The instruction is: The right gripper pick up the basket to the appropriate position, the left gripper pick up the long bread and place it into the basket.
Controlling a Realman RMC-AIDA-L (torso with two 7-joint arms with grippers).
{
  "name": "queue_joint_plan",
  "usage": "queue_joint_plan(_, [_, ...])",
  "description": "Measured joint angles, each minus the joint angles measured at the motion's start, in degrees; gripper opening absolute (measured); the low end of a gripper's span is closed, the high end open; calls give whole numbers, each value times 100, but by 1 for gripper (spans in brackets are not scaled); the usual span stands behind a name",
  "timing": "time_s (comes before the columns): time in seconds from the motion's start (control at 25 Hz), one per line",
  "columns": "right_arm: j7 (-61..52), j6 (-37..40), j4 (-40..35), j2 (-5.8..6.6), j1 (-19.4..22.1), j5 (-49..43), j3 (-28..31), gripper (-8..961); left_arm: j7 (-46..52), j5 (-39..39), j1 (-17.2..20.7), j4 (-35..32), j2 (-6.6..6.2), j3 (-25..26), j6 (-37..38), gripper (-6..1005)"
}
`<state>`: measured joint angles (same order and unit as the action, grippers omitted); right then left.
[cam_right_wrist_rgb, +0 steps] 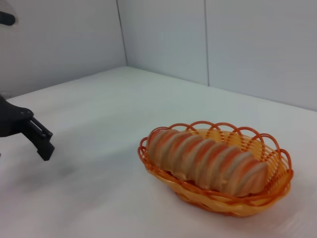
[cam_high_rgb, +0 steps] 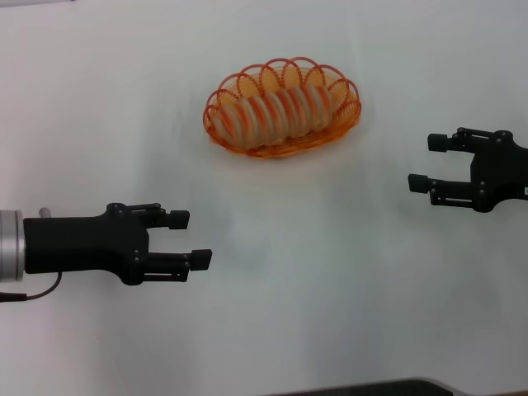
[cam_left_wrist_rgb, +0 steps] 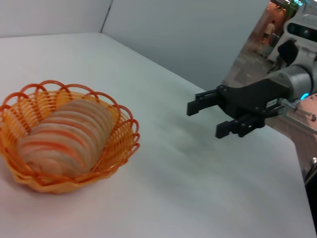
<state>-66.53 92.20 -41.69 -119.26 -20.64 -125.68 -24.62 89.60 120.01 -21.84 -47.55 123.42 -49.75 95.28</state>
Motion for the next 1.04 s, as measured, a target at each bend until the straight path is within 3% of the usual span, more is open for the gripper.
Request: queue_joint_plan(1.04, [58, -247, 89, -1, -71, 0, -102, 791, -49, 14, 42, 18, 7, 6, 97, 803])
